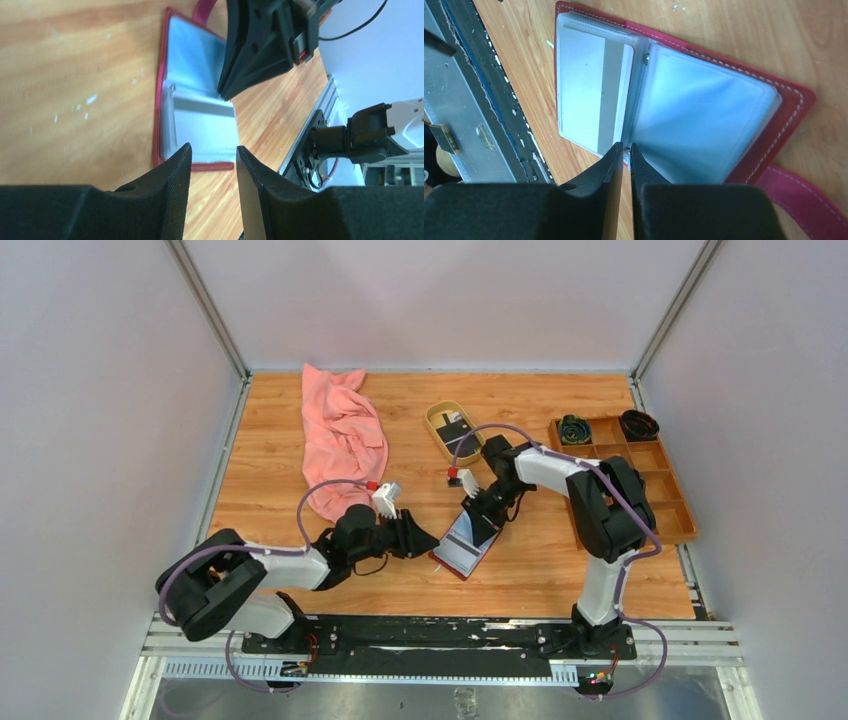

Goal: Put the credit cards into the card holder
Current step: Turn over the card slot in the card holder.

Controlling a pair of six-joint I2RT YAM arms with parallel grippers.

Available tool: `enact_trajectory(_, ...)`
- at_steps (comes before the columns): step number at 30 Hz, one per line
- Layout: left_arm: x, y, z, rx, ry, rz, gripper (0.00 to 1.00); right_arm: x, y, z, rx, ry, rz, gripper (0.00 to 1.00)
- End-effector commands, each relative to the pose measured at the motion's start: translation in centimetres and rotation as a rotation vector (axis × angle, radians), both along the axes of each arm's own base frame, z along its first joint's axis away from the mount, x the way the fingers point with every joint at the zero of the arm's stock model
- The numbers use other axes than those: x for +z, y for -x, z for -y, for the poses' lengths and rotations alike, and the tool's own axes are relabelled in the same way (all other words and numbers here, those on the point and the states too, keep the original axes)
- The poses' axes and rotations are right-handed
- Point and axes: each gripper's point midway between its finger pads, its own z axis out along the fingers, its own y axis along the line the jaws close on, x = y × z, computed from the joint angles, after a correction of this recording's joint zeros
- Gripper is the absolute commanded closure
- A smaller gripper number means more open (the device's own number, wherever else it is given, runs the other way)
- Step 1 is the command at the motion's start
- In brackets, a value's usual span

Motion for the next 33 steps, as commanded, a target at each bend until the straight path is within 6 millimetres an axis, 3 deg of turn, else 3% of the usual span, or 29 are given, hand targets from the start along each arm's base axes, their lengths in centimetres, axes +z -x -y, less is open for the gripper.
enact_trajectory(1,-2.3,2.7,-1.9,0.029,-0.032,-0.095,0.58,-0.4,1.9,-0.2,0.014,0.029,-0.079,0.86)
enact_trajectory(7,-4.5,6.1,-1.2,0.02,-0.051,-0.221,0.5,-0.2,3.8,-2.5,0.015,-0.017,-0.155,0.87)
enact_trajectory(14,-5.5,5.1,-2.4,0.121,-0.085,-0.222,0.46,0.9,6.4,-6.1,0.068,-0.093,-0.238,0.86)
enact_trajectory(20,-5.3,4.3,-4.4,0.175,-0.161,-0.147,0.46,2.7,4.4,-4.8,0.149,-0.065,-0.03,0.83)
enact_trajectory(25,-2.6,3.4,-7.0,0.176,-0.28,0.041,0.45,7.4,3.0,-3.3,0.195,-0.136,0.172,0.79)
enact_trajectory(28,1.0,2.1,-8.5,0.197,-0.336,0.204,0.3,9.8,1.5,-2.2,0.174,-0.166,0.293,0.78)
enact_trajectory(31,4.8,0.9,-9.8,0.233,-0.355,0.351,0.05,12.0,-0.5,-0.9,0.126,-0.179,0.405,0.75)
enact_trajectory(33,7.6,0.3,-10.1,0.242,-0.342,0.43,0.0,13.7,-1.9,0.0,0.082,-0.189,0.472,0.72)
